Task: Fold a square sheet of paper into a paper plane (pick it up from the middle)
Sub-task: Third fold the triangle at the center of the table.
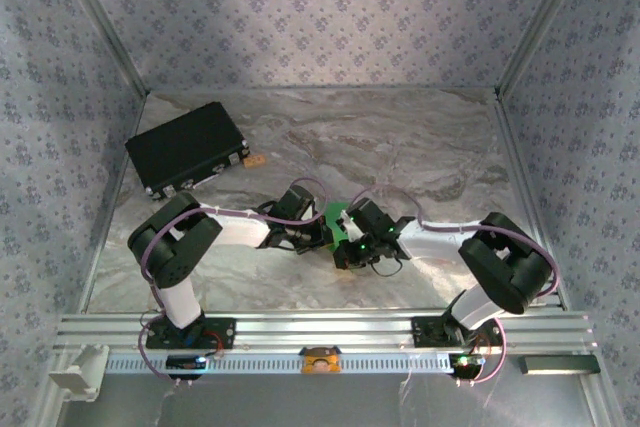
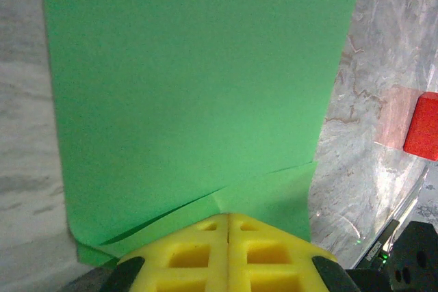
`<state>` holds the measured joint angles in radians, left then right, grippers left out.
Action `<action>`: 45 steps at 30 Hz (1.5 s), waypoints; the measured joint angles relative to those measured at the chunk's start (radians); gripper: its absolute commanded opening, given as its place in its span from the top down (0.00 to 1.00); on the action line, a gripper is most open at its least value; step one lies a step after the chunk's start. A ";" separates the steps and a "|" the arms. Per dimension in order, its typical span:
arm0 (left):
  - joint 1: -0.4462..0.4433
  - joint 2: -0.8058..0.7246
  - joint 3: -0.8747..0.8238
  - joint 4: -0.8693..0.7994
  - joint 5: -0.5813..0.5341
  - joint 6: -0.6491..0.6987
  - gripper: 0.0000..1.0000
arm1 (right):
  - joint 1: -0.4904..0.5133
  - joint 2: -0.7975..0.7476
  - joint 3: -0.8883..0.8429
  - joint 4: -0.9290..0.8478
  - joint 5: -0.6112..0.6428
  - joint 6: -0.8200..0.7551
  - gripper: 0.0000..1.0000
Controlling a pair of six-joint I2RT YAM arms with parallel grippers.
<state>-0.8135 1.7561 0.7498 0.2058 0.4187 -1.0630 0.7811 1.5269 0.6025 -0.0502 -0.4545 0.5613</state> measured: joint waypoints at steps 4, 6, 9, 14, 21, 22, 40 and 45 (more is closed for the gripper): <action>0.000 0.000 0.000 0.000 0.000 0.000 1.00 | -0.014 -0.008 -0.030 0.048 -0.026 0.009 0.92; 0.001 0.000 0.000 0.000 0.000 0.000 1.00 | -0.018 -0.016 -0.045 0.066 -0.033 0.013 0.92; 0.002 0.000 0.000 0.000 0.000 0.000 1.00 | -0.026 -0.033 -0.071 0.085 -0.040 0.024 0.91; 0.002 0.000 -0.001 0.000 0.000 0.000 1.00 | -0.038 -0.057 -0.112 0.121 -0.059 0.044 0.90; 0.003 0.000 -0.001 0.000 0.002 0.000 1.00 | -0.040 -0.127 -0.188 0.151 -0.057 0.087 0.90; 0.003 0.000 -0.001 0.000 0.002 0.000 1.00 | -0.040 -0.140 -0.201 0.155 -0.057 0.095 0.90; 0.009 0.000 -0.003 0.002 0.004 0.004 1.00 | -0.080 -0.246 -0.107 0.038 -0.018 0.146 0.92; 0.009 0.000 -0.003 0.003 0.004 0.004 1.00 | -0.078 -0.123 -0.068 0.051 -0.017 0.146 0.91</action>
<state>-0.8043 1.7557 0.7471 0.2085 0.4229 -1.0592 0.7029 1.4040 0.5346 0.0013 -0.4717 0.7071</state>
